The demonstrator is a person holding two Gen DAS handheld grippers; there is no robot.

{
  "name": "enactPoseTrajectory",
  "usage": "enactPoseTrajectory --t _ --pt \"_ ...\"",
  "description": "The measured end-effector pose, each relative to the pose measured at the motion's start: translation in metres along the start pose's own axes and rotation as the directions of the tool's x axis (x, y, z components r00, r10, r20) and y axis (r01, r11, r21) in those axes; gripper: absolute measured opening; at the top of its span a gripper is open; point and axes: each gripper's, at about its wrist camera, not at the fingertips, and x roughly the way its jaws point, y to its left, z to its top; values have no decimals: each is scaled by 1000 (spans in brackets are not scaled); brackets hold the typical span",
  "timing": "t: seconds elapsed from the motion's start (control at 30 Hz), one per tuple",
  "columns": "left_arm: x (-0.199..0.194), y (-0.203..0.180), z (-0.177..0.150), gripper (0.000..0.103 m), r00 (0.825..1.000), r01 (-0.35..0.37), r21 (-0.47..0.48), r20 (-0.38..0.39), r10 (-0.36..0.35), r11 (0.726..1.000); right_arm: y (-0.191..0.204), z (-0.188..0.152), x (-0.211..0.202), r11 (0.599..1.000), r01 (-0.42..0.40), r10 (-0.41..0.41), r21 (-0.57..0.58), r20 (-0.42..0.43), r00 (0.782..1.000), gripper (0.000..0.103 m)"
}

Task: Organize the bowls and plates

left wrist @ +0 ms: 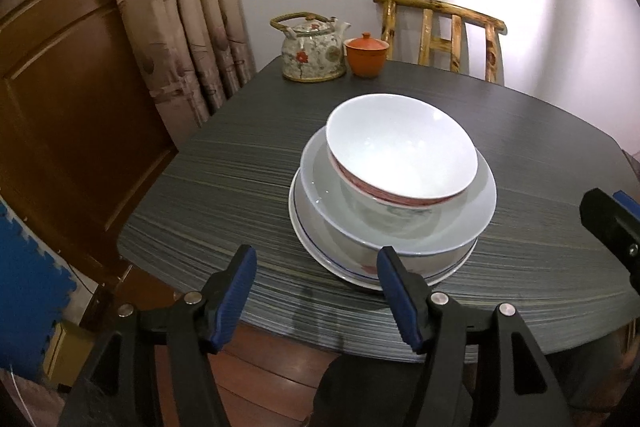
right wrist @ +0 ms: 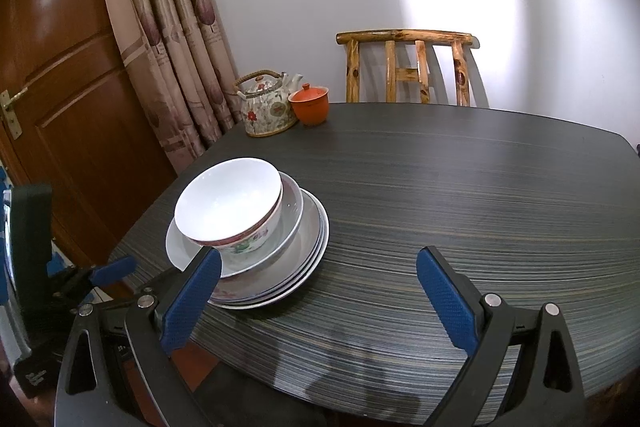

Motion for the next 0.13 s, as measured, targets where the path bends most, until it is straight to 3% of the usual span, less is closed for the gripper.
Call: enactPoseTrajectory --t 0.13 --pt "-4 4 1 64 1000 -1 -19 -18 0 1000 -3 2 -3 1000 -1 1 8 6 1000 97"
